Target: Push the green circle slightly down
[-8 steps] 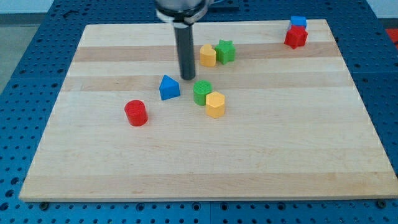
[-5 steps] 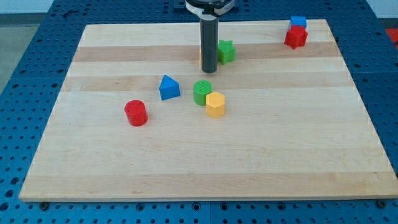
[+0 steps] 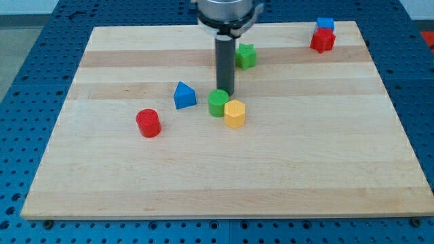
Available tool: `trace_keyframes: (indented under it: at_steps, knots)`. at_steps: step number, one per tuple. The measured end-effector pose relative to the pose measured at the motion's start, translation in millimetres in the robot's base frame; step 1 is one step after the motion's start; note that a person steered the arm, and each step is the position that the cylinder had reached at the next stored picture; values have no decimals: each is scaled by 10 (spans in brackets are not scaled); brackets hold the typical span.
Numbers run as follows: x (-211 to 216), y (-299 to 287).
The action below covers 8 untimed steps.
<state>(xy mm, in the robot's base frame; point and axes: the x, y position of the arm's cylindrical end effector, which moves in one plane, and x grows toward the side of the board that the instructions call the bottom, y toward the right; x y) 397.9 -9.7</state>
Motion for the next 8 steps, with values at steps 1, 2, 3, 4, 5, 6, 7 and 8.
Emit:
trace_keyframes:
  at_steps: [1, 2, 3, 4, 5, 6, 7, 8]
  knots:
    - [0, -10]
    - [6, -10]
    - [137, -121]
    - [159, -139]
    - [184, -172]
    - [238, -240]
    - [293, -286]
    - [386, -357]
